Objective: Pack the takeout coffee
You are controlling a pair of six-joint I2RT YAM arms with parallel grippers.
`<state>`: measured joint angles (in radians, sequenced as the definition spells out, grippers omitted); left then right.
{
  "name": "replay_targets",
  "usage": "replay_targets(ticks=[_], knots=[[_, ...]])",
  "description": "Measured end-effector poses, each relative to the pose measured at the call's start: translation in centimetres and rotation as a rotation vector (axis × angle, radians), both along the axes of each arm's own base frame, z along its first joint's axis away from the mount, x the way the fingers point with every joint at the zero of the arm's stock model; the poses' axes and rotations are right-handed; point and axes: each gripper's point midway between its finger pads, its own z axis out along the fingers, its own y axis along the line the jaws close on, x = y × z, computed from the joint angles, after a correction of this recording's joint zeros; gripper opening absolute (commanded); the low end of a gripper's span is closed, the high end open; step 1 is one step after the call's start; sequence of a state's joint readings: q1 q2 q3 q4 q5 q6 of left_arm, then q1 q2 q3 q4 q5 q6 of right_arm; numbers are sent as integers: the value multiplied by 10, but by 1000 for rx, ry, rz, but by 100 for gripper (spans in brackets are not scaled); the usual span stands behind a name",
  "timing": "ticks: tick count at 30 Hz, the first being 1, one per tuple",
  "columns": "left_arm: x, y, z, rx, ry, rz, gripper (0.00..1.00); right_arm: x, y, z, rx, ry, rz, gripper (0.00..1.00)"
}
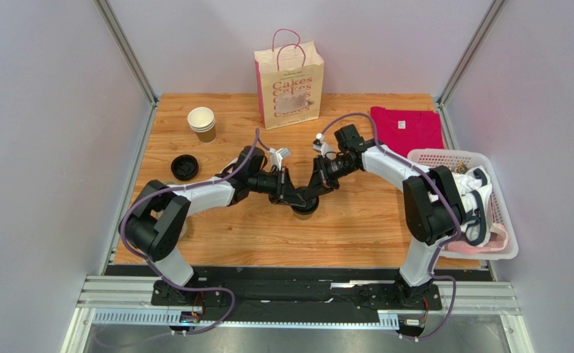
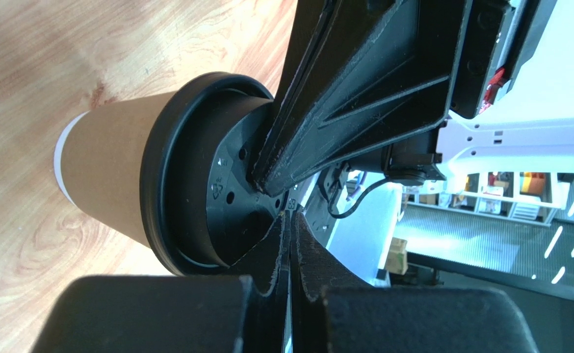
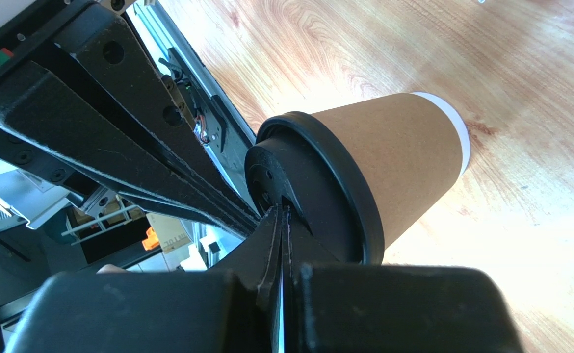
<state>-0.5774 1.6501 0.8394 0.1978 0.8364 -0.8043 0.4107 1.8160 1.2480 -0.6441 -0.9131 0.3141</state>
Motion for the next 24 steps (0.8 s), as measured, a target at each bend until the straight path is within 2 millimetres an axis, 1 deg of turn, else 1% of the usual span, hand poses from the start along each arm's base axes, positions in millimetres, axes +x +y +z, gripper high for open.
replay_targets(ticks=[7, 17, 24], knots=[[7, 2, -5, 8, -3, -18, 0, 0, 0, -3, 14, 14, 7, 0], [9, 3, -8, -8, 18, -58, 0, 0, 0, -3, 66, 31, 30, 0], [10, 2, 0, -46, -19, -74, 0, 1, 3, 1, 69, 2, 59, 8]])
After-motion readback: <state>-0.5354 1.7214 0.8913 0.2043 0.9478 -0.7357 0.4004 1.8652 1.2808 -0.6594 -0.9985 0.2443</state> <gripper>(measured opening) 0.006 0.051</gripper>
